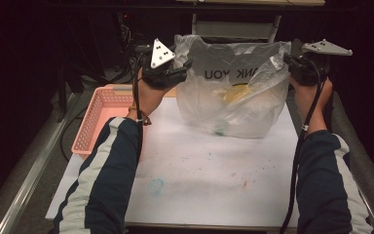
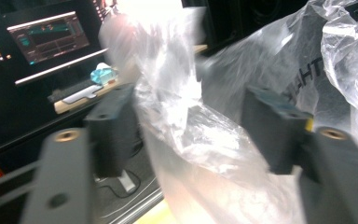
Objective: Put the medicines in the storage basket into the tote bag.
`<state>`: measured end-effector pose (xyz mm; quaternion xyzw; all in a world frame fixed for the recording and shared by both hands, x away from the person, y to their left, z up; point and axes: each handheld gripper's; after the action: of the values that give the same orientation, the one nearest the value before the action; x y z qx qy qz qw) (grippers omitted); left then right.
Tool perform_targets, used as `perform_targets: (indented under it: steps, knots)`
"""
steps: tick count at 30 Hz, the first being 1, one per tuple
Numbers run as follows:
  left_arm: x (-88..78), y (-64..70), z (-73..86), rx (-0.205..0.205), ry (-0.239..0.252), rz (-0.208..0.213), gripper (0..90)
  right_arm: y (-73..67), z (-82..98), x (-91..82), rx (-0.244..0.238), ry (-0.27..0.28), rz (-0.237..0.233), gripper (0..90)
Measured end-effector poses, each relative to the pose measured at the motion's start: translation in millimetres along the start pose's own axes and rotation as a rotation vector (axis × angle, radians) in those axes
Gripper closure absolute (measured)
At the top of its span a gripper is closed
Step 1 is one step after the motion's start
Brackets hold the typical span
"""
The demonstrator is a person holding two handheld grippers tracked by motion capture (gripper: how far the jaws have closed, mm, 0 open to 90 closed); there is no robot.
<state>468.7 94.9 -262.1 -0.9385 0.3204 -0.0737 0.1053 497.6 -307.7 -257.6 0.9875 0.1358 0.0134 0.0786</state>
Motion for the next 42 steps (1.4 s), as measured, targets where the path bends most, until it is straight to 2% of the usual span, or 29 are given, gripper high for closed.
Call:
perform_targets:
  steps: [2, 3, 5, 7, 8, 11, 12, 15, 18, 20, 21, 23, 24, 26, 28, 30, 32, 33, 35, 37, 39, 42]
  knots:
    - [-3.7, -0.7, 2.8, 0.008, -0.004, 0.013, 30.4, 8.2, 7.4, 3.0, 0.009, -0.025, 0.027, 89.9]
    - [-6.1, -1.1, 3.7, 0.017, 0.002, 0.000, 29.9, 11.9, 10.8, 4.2, 0.023, -0.031, 0.034, 89.9]
    - [-10.6, -4.1, 5.5, -0.018, 0.017, 0.010, 25.2, 16.7, 16.2, 7.2, 0.018, -0.049, 0.052, 89.9]
    - [-13.4, -3.5, 10.0, -0.043, 0.021, 0.020, 25.1, 20.3, 20.3, 10.4, 0.024, -0.053, 0.061, 89.9]
    - [-13.8, -1.3, 14.4, -0.059, 0.020, 0.040, 25.0, 20.7, 21.7, 12.0, 0.018, -0.057, 0.067, 89.9]
    - [-10.8, 12.5, 31.4, -0.038, -0.019, 0.077, 25.0, 21.1, 27.0, 18.4, 0.005, -0.076, 0.079, 89.8]
    - [-9.5, 16.5, 38.1, -0.049, -0.026, 0.099, 25.1, 21.3, 29.0, 20.4, -0.003, -0.085, 0.082, 89.8]
    - [-2.3, 27.1, 57.8, -0.072, -0.074, 0.124, 25.4, 23.8, 35.7, 24.2, 0.008, -0.106, 0.095, 89.6]
    - [7.2, 36.4, 75.2, -0.070, -0.117, 0.142, 27.0, 26.7, 40.1, 24.7, 0.014, -0.118, 0.110, 88.5]
    - [13.4, 41.6, 83.2, -0.066, -0.142, 0.166, 36.0, 28.4, 41.0, 24.2, 0.022, -0.117, 0.115, 81.5]
    - [16.4, 43.3, 85.7, -0.062, -0.152, 0.170, 37.9, 28.8, 40.9, 23.6, 0.027, -0.113, 0.103, 78.9]
    - [21.7, 45.6, 89.1, -0.035, -0.178, 0.178, 52.2, 27.0, 39.4, 22.0, 0.024, -0.095, 0.080, 74.6]
    - [24.4, 46.7, 90.7, -0.033, -0.184, 0.181, 57.0, 25.4, 38.0, 20.9, 0.022, -0.083, 0.064, 70.2]
    - [29.1, 47.5, 93.1, -0.016, -0.206, 0.184, 66.8, 22.2, 34.6, 19.1, 0.022, -0.062, 0.029, 68.3]
    - [32.8, 47.3, 94.4, 0.004, -0.225, 0.179, 75.7, 17.9, 29.7, 16.7, 0.015, -0.047, 0.007, 62.2]
    - [34.9, 45.7, 94.5, 0.010, -0.233, 0.154, 86.3, 13.2, 23.7, 12.9, -0.002, -0.022, 0.006, 54.9]
    - [36.2, 40.4, 92.6, -0.005, -0.230, 0.133, 87.1, 9.2, 16.5, 8.2, -0.016, 0.004, -0.004, 52.2]
    - [35.5, 38.3, 90.6, 0.002, -0.224, 0.107, 87.2, 7.0, 12.3, 5.4, -0.028, 0.019, 0.001, 50.7]
    - [32.2, 32.2, 84.3, -0.014, -0.202, 0.095, 87.4, 3.4, 3.6, 0.5, -0.046, 0.044, -0.002, 51.2]
    - [27.0, 28.2, 76.7, 0.001, -0.185, 0.068, 87.4, 0.7, -4.4, -2.6, -0.058, 0.051, -0.015, 50.3]
    - [21.3, 24.1, 69.8, -0.002, -0.165, 0.051, 87.4, -2.8, -9.7, -5.6, -0.073, 0.070, -0.015, 50.5]
    - [15.3, 21.2, 64.5, 0.003, -0.156, 0.030, 87.3, -7.8, -12.7, -7.4, -0.063, 0.076, -0.033, 50.0]
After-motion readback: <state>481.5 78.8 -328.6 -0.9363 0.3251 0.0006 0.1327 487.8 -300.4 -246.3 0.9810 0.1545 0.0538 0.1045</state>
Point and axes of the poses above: each handheld gripper's, and its own axes: x roughly forward along the jaws, z roughly out of its underside, y roughly to its right, and after that the axes turned 15 degrees about y, right-handed
